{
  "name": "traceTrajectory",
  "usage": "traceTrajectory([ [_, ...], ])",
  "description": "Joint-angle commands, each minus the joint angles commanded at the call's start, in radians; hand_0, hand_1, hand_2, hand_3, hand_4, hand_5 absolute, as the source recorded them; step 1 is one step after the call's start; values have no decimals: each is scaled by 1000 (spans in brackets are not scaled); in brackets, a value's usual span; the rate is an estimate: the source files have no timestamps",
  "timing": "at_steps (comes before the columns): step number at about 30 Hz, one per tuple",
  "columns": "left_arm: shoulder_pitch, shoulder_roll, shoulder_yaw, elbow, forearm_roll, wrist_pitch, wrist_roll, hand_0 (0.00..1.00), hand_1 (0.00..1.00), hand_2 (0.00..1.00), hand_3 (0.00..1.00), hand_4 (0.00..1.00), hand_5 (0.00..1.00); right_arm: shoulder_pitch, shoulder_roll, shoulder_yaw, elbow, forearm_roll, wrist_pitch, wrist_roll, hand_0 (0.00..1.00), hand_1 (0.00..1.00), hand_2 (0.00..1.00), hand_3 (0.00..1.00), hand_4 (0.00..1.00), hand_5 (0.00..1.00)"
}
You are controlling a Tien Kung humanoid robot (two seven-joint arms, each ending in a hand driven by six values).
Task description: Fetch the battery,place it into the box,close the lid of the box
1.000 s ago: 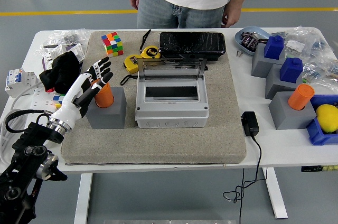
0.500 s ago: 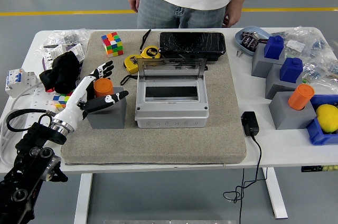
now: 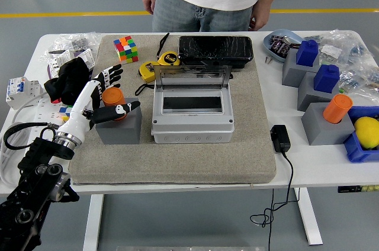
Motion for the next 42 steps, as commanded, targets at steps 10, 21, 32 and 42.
traceTrajectory([
  [10,3,2,12,7,-9,7,0,729,813,792,787,998,2,-1,-1,3,1,-3,-1,-1,802,749,735,782,998,998],
  [21,2,5,34,16,-40,26,-7,693,771,714,708,998,2,0,0,13,2,-9,-2,-3,803,749,734,782,998,998],
  [32,0,5,33,18,-44,39,-7,511,572,416,374,998,2,0,2,48,3,-30,-3,-4,804,748,734,781,998,998],
  [42,-1,5,38,21,-77,60,-9,325,435,308,250,998,2,-1,0,69,3,-43,-4,-8,802,748,733,781,998,998],
])
